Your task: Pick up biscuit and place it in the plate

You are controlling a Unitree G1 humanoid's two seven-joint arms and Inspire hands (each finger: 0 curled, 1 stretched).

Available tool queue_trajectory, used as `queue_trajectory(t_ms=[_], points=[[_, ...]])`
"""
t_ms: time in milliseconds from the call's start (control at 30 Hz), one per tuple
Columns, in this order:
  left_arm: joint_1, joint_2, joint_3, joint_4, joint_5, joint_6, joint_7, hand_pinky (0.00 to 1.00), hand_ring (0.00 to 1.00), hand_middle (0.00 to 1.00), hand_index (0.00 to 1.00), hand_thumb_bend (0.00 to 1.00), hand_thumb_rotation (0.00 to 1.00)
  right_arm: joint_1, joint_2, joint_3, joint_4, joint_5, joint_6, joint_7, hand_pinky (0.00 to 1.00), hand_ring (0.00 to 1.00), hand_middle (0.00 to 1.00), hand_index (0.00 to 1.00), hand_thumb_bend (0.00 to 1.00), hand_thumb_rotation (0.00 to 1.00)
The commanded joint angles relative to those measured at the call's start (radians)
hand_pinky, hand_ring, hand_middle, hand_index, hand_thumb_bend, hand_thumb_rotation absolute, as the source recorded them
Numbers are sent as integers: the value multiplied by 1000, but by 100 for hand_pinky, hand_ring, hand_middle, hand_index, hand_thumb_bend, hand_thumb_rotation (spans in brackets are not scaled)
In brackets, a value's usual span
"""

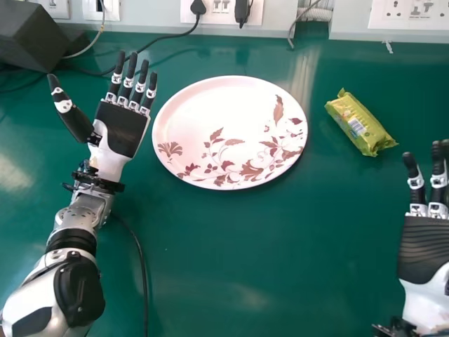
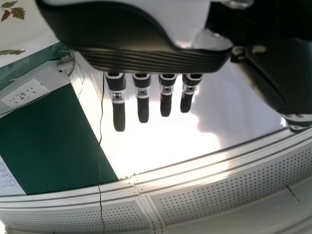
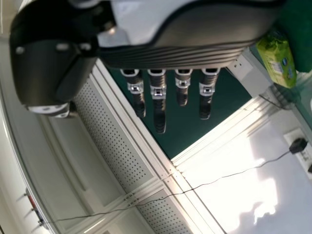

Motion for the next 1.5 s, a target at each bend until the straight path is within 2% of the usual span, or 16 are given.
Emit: queue_trajectory(t_ms=[0, 233, 567, 667, 1200, 1400, 1467], points=[[71, -13, 8, 41, 4, 5, -5, 84, 94, 100, 100, 100, 81, 26, 59, 2, -23, -26, -24, -24, 87, 88, 82, 95, 67, 54], [70, -14, 5, 42, 8, -3, 0, 86, 93, 100, 100, 100, 82, 28, 49, 3, -52, -152, -50, -116, 86, 87, 81, 94, 68, 51], [63, -18, 8, 43, 5, -3, 20, 89, 94, 100, 100, 100, 83, 28, 46, 3, -116, -355, -30, -290, 85, 86, 80, 93, 69, 52], [62, -18, 8, 46, 3, -2, 7, 87, 94, 100, 100, 100, 84, 29, 43, 0, -131, -422, -28, -337, 86, 87, 81, 94, 67, 52], [62, -19, 8, 49, 6, -6, 10, 84, 90, 99, 100, 100, 88, 41, 40, -42, -235, -833, 53, -555, 85, 87, 80, 92, 69, 50], [62, -19, 6, 48, 9, -14, 4, 85, 91, 98, 100, 100, 88, 34, 37, -54, -261, -934, 103, -606, 86, 88, 81, 94, 68, 50], [62, -19, 7, 47, 7, -10, 6, 82, 90, 97, 100, 100, 88, 28, 37, -59, -269, -971, 118, -625, 87, 88, 81, 93, 68, 50]])
